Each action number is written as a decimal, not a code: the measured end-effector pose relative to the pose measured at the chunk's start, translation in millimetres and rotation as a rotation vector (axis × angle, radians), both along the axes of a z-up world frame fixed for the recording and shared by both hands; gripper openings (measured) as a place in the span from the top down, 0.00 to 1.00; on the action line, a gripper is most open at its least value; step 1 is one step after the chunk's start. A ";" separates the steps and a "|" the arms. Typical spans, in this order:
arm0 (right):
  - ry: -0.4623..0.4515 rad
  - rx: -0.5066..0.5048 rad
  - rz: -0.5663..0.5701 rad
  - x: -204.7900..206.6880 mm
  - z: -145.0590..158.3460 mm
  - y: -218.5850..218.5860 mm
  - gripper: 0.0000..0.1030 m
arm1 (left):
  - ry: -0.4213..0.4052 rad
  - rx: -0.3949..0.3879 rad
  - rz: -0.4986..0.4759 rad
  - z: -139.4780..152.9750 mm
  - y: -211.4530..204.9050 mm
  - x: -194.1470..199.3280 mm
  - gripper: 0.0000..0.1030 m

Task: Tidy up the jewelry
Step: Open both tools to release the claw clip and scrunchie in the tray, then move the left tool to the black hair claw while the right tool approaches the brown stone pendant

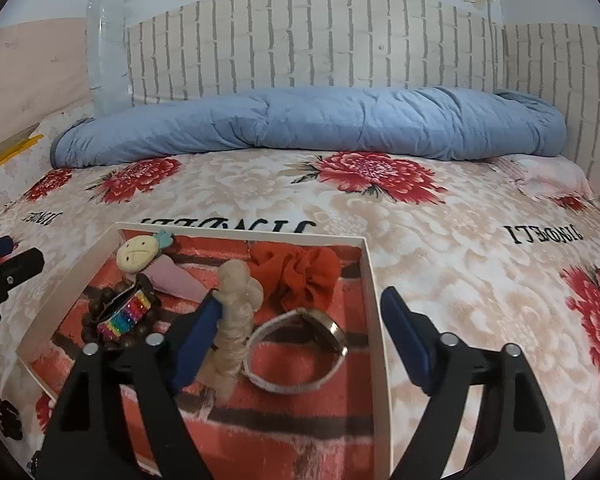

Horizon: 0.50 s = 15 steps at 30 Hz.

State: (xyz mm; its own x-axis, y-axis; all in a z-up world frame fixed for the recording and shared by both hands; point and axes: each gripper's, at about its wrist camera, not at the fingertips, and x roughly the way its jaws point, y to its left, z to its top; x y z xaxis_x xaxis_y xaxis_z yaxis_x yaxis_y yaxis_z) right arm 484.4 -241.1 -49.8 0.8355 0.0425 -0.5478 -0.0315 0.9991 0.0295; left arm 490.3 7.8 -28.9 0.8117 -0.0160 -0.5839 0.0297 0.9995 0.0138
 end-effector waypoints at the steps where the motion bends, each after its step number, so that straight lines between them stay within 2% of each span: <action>1: 0.005 -0.003 -0.003 -3.8 0.8 0.4 0.21 | 0.004 -0.002 0.003 0.7 1.7 -2.6 0.05; 7: 0.018 -0.050 -0.012 -37.6 10.7 5.4 0.19 | 0.010 0.011 0.030 14.1 20.9 -41.9 0.05; 12: 0.049 -0.049 -0.027 -74.9 14.3 -0.8 0.18 | 0.038 0.041 0.062 17.8 40.7 -80.6 0.05; 15: 0.056 -0.030 -0.040 -92.9 14.7 -9.1 0.14 | 0.058 0.054 0.084 16.4 53.7 -106.8 0.05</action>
State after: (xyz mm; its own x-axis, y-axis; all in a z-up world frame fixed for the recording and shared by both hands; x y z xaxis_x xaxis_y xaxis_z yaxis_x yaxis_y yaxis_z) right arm 391.6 -250.2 -35.1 0.8045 -0.0073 -0.5939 0.0093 1.0000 0.0004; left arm 383.4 61.5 -12.4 0.7737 0.0831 -0.6281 -0.0514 0.9963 0.0685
